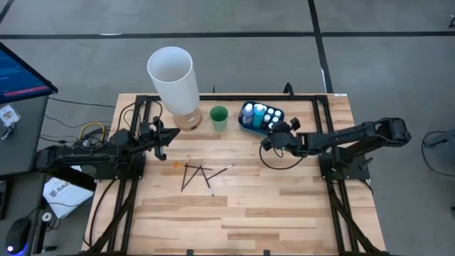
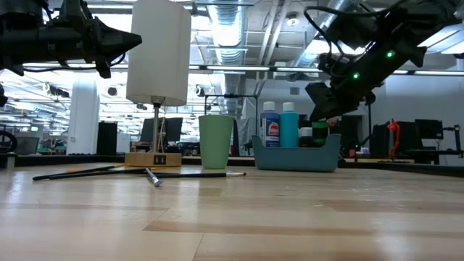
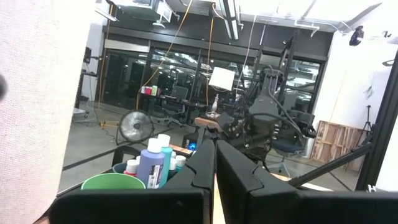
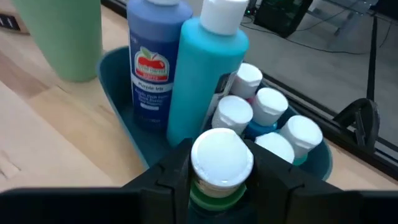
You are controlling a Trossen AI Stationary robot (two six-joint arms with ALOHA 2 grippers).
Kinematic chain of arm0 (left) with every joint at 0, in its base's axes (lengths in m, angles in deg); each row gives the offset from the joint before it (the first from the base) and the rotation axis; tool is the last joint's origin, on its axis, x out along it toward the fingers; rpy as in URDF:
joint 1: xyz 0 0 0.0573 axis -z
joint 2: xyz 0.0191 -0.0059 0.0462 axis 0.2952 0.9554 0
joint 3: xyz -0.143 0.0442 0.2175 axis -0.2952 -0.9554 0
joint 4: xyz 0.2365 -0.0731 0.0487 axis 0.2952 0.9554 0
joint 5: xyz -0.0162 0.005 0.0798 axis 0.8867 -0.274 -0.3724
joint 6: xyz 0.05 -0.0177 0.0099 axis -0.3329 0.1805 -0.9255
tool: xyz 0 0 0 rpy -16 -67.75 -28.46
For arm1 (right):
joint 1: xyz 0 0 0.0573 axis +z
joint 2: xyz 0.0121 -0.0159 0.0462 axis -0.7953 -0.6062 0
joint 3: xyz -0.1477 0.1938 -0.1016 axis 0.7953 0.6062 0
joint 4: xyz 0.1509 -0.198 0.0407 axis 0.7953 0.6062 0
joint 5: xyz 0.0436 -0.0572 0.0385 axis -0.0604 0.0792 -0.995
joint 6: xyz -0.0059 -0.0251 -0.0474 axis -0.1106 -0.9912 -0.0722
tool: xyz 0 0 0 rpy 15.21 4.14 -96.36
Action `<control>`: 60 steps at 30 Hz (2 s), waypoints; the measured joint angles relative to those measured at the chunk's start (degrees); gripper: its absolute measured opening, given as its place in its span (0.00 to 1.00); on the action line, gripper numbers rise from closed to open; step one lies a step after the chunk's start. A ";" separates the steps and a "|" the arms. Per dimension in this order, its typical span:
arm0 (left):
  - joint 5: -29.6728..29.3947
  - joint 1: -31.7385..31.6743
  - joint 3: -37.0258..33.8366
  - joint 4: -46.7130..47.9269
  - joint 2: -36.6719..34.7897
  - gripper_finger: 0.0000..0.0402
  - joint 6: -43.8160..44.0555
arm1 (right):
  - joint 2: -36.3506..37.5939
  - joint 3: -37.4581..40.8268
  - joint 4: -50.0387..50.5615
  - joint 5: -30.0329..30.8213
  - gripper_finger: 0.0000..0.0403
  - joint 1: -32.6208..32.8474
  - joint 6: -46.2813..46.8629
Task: Pick & Place Paint Supplies
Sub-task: Put the green paint bottle into the blue bin
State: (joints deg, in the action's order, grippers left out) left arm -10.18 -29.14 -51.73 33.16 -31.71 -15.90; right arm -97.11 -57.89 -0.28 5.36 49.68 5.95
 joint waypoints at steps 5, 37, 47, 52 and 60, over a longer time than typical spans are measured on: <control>0.01 0.00 0.00 -0.02 -0.02 0.01 0.00 | -2.44 0.00 -1.98 -2.43 0.30 -1.52 -0.01; 0.02 0.00 0.00 -0.23 -0.01 0.01 0.01 | -2.21 -0.03 -2.49 -8.76 0.50 -3.82 -3.15; 0.00 0.00 0.00 -0.30 -0.02 0.01 0.00 | 9.97 -0.05 -2.21 -8.64 0.49 -3.52 -7.28; 0.00 0.00 0.00 -0.35 0.00 0.01 0.00 | 14.90 -0.11 -2.32 -12.60 0.48 -0.86 -10.38; 0.02 0.00 0.00 -0.42 -0.01 0.01 0.00 | 11.81 -0.12 -1.85 -23.81 0.40 5.78 -19.21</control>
State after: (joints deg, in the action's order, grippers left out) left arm -10.16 -29.13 -51.73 32.75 -31.73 -15.90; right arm -85.30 -58.01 -2.13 -18.45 55.46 -13.26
